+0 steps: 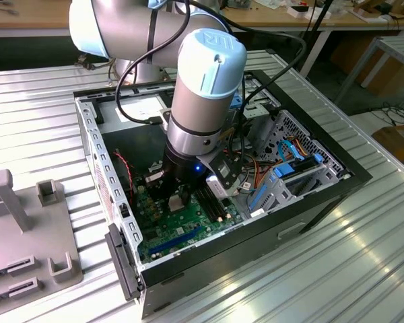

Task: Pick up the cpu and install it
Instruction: 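Place the cpu into insertion slot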

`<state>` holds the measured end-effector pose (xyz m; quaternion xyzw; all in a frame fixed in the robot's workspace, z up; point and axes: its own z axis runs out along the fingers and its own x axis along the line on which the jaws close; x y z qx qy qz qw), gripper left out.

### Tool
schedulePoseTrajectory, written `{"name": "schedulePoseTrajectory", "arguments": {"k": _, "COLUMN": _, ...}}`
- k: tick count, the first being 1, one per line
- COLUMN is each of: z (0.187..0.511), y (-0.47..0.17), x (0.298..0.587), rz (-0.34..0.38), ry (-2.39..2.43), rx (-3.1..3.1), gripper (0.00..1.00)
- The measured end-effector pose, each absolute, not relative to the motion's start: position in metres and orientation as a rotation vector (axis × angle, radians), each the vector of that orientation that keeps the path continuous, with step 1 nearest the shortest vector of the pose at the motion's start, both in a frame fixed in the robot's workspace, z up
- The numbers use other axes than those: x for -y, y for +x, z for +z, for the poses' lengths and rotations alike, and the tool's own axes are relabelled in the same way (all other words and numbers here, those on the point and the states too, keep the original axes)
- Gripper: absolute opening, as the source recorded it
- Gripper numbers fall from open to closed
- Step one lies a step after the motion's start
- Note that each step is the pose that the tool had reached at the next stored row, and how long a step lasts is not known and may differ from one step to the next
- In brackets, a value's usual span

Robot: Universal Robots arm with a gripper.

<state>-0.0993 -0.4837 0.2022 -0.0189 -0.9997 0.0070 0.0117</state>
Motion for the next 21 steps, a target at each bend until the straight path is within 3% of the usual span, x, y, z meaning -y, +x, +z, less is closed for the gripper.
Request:
{"name": "schedulePoseTrajectory", "arguments": {"k": 1, "z": 0.202, "y": -0.099, "x": 0.484, "rz": 0.022, "ry": -0.059, "rx": 3.118, "gripper": 0.51}}
{"name": "schedulePoseTrajectory", "arguments": {"k": 16, "z": 0.214, "y": -0.099, "x": 0.484, "rz": 0.022, "ry": -0.059, "rx": 3.112, "gripper": 0.50}}
{"name": "schedulePoseTrajectory", "arguments": {"k": 20, "z": 0.216, "y": -0.099, "x": 0.484, "rz": 0.022, "ry": -0.059, "rx": 3.109, "gripper": 0.25}}
{"name": "schedulePoseTrajectory", "arguments": {"k": 21, "z": 0.217, "y": -0.099, "x": 0.484, "rz": 0.022, "ry": -0.059, "rx": 3.109, "gripper": 0.25}}
